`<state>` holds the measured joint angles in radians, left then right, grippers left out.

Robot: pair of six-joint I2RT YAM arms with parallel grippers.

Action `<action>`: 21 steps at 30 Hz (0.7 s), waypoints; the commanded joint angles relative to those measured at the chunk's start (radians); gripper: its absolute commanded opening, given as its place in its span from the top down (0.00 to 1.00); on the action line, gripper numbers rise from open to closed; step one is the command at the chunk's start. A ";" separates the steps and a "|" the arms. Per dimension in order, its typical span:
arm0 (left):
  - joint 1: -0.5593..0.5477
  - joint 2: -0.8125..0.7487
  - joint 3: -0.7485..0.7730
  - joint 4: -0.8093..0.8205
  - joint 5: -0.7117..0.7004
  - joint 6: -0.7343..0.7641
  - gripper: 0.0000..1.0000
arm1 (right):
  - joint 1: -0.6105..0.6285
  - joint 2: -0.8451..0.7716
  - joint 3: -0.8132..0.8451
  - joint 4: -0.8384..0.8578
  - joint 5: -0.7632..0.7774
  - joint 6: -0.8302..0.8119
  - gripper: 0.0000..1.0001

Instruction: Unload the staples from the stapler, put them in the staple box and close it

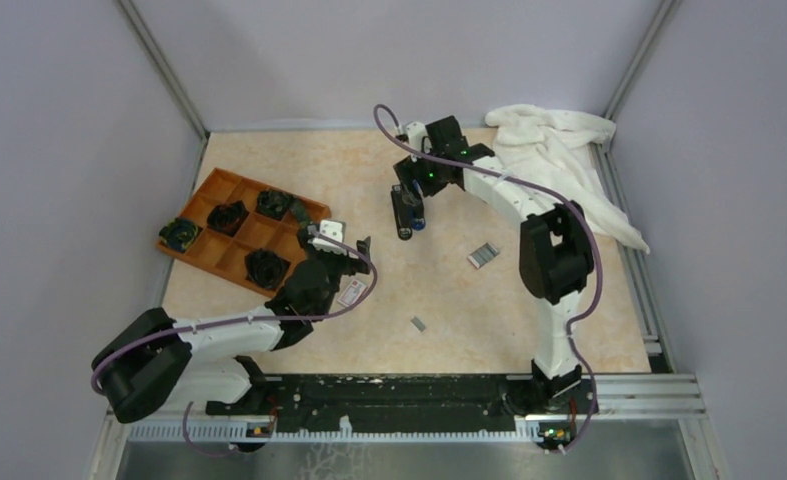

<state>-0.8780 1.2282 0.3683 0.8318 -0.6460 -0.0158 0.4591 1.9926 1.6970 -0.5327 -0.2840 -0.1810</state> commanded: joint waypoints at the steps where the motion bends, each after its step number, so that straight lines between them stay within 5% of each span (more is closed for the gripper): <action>1: 0.001 -0.013 0.008 -0.008 -0.021 -0.017 0.01 | 0.005 0.032 0.085 0.004 0.134 0.062 0.31; 21: 0.001 -0.024 -0.002 -0.005 -0.038 -0.027 0.01 | 0.047 0.180 0.178 -0.073 0.266 0.056 0.37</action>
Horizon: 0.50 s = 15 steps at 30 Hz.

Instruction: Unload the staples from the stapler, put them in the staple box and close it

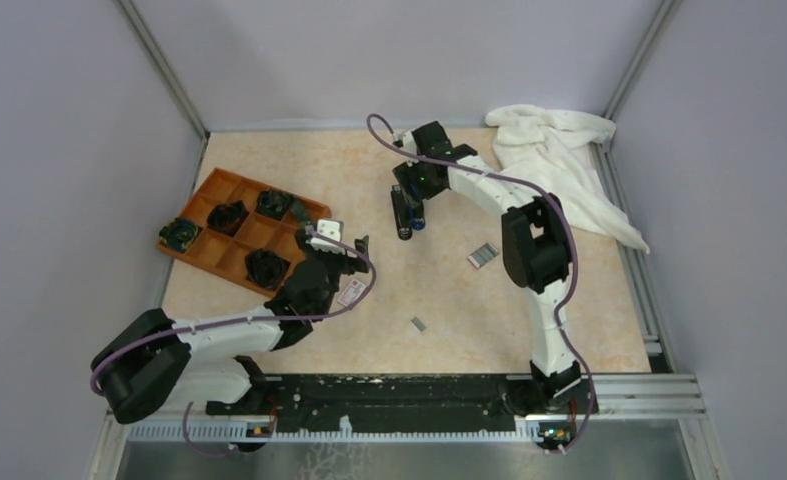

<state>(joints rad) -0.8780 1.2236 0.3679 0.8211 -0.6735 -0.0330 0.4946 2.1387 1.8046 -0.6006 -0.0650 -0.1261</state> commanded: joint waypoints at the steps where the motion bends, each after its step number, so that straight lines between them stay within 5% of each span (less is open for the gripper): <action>1: 0.002 -0.022 -0.002 0.006 -0.008 -0.010 0.01 | 0.011 0.042 0.076 -0.010 0.053 -0.002 0.37; 10: 0.002 -0.098 -0.046 -0.029 0.041 -0.060 0.01 | 0.009 0.040 0.078 -0.043 0.100 -0.038 0.55; 15: 0.001 -0.142 -0.074 -0.047 0.102 -0.079 0.01 | 0.009 0.049 0.082 -0.053 0.099 -0.044 0.53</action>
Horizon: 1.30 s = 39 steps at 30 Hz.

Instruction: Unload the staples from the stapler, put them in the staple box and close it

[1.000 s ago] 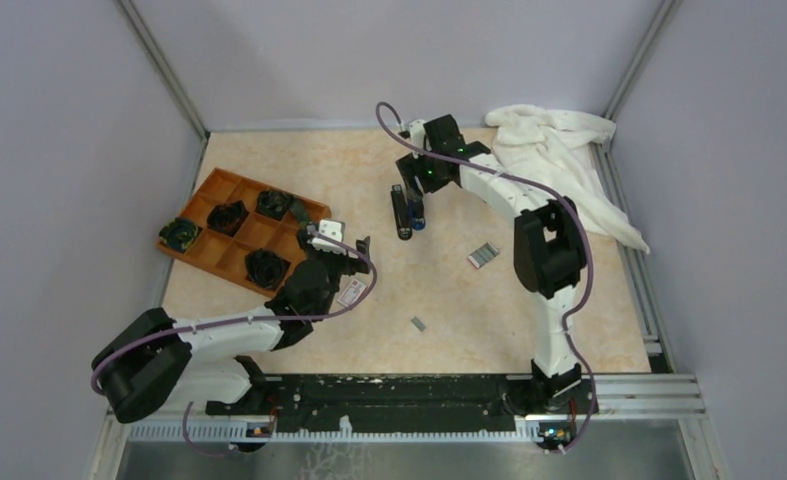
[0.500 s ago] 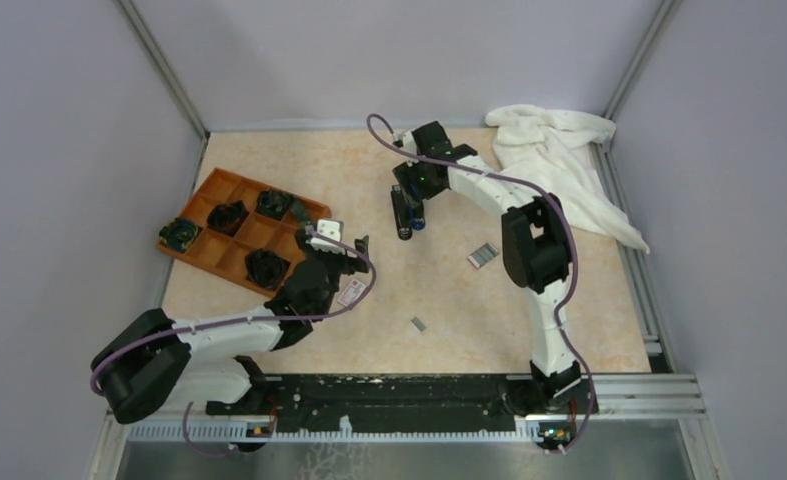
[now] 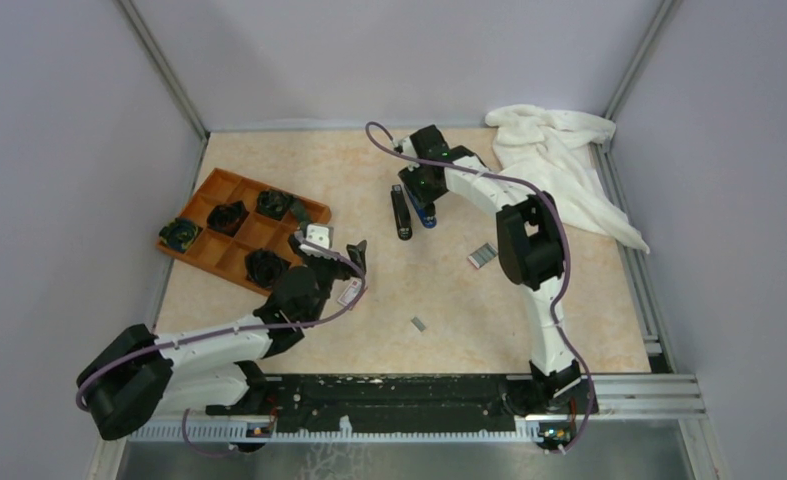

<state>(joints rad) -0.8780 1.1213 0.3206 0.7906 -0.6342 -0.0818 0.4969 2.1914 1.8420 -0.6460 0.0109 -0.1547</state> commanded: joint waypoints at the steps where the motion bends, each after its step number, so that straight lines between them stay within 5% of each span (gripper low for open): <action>1: 0.002 -0.052 -0.033 -0.016 0.083 -0.032 0.01 | 0.006 0.000 0.050 -0.013 0.023 -0.017 0.51; 8: 0.002 -0.120 -0.086 -0.012 0.214 -0.074 0.01 | 0.002 0.050 0.114 -0.063 0.016 -0.022 0.47; 12: 0.002 -0.152 -0.123 0.022 0.330 -0.092 0.01 | 0.002 0.059 0.129 -0.075 0.020 -0.030 0.53; 18: 0.002 -0.170 -0.217 0.205 0.532 -0.156 0.01 | -0.016 0.020 0.111 -0.080 -0.012 -0.032 0.98; 19: 0.002 -0.169 -0.226 0.238 0.557 -0.170 0.01 | -0.022 0.002 0.092 -0.074 -0.026 -0.031 1.00; 28: 0.001 -0.089 -0.220 0.430 0.710 -0.369 0.01 | -0.180 -0.385 -0.310 0.168 -0.353 0.006 1.00; 39: 0.003 0.249 -0.063 0.660 0.825 -0.536 0.01 | -0.367 -0.715 -0.673 0.394 -0.891 0.257 1.00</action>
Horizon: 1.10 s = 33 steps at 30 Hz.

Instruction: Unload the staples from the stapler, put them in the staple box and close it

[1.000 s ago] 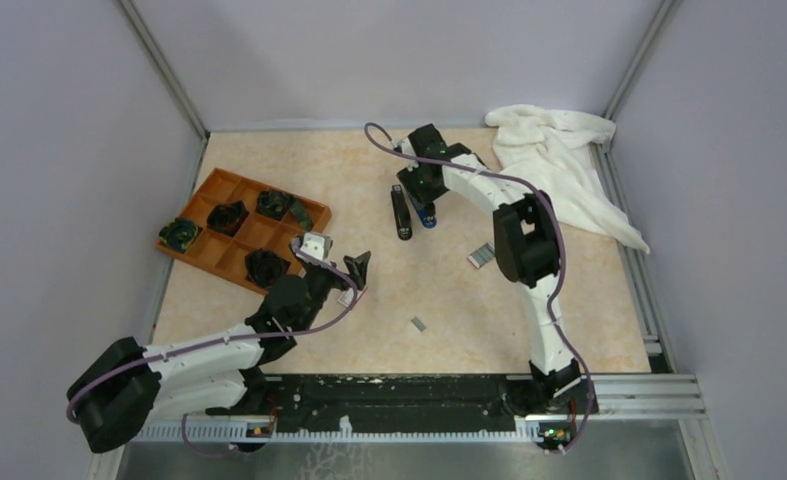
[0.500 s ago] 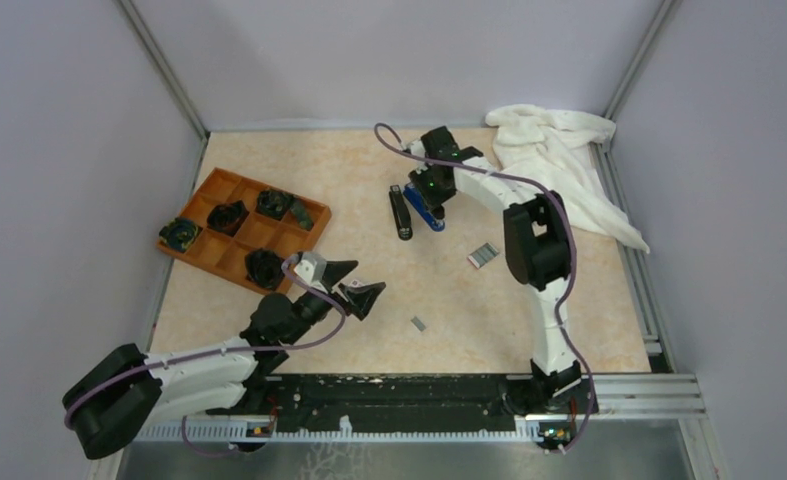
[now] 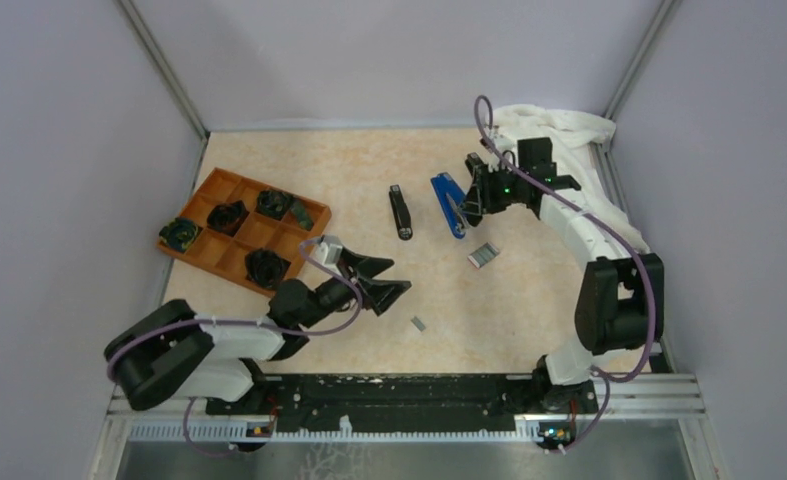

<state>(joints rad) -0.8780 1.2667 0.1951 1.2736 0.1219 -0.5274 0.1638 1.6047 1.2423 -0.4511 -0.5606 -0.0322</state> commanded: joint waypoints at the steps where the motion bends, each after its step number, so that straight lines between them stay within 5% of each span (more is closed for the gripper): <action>1: 0.003 0.137 0.078 0.207 0.076 -0.104 0.01 | -0.045 -0.154 -0.106 0.246 -0.376 0.171 1.00; 9: 0.010 0.287 0.217 0.273 0.085 -0.142 0.01 | -0.080 -0.256 -0.374 0.900 -0.669 0.657 1.00; 16: 0.011 0.344 0.274 0.266 0.026 -0.204 0.01 | -0.080 -0.200 -0.467 1.423 -0.747 1.031 1.00; 33: 0.018 0.402 0.418 0.249 0.049 -0.296 0.04 | -0.078 -0.174 -0.495 1.619 -0.772 1.174 1.00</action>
<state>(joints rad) -0.8677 1.6463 0.5766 1.4662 0.1585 -0.7959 0.0887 1.4345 0.7456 1.0214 -1.3334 1.1038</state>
